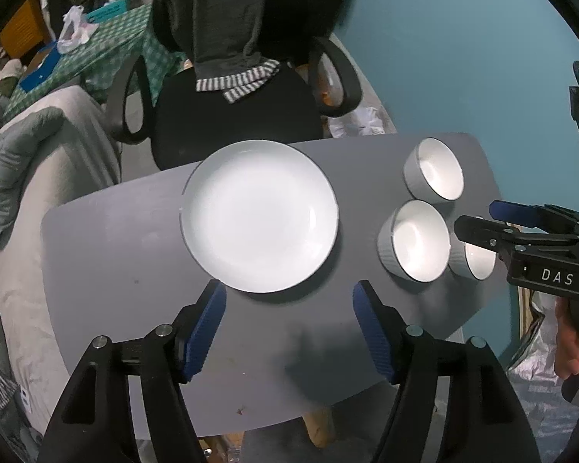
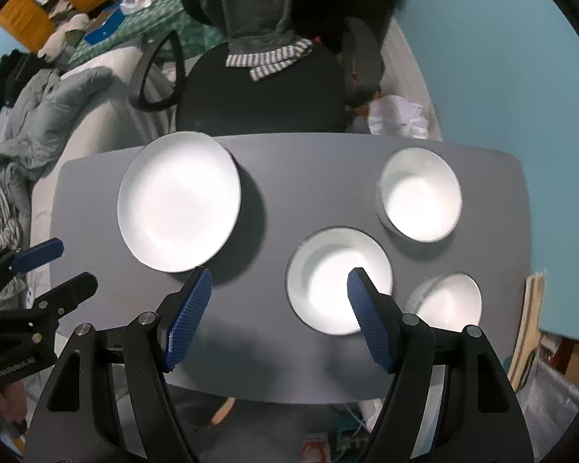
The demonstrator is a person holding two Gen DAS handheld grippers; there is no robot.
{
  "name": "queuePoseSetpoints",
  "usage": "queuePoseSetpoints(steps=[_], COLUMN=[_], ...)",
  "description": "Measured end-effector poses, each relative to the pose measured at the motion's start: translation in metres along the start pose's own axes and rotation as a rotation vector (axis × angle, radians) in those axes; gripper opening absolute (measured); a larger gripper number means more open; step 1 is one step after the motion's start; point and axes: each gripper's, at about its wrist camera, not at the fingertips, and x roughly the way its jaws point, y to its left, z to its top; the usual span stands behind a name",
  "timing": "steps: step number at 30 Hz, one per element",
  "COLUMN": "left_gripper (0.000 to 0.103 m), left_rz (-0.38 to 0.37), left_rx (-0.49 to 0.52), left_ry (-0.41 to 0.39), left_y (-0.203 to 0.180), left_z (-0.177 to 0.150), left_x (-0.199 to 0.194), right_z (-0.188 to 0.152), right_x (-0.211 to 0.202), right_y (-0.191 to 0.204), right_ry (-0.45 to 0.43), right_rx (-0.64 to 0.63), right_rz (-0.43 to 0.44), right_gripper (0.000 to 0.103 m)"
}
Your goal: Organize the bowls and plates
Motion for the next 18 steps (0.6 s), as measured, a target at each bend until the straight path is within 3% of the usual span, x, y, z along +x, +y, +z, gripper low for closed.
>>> queuePoseSetpoints(steps=[18], left_gripper=[0.071], left_rz=[-0.047], left_rx=[0.182], left_ry=[0.050], left_y=[-0.058], left_z=[0.011], left_x=[0.010], right_z=[-0.072], right_x=[-0.026], right_y=[-0.082], right_ry=[-0.024], right_rx=[0.304], right_rz=[-0.010], right_gripper=[0.072])
